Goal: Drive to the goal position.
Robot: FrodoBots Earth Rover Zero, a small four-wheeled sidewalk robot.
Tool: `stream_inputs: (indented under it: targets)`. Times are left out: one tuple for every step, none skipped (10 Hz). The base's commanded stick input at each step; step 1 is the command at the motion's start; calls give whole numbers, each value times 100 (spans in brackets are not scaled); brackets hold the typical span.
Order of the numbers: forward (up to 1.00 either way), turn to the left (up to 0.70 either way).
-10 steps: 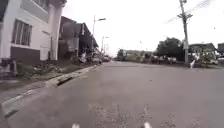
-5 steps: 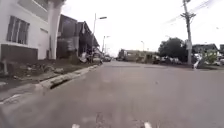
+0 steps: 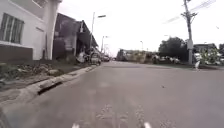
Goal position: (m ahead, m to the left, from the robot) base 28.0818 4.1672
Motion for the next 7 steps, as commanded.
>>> stream_inputs:
  targets:
    - [70, -17]
    - [70, 5]
    - [70, 0]
    - [70, 0]
    - [70, 2]
    - [70, 6]
    - [70, 13]
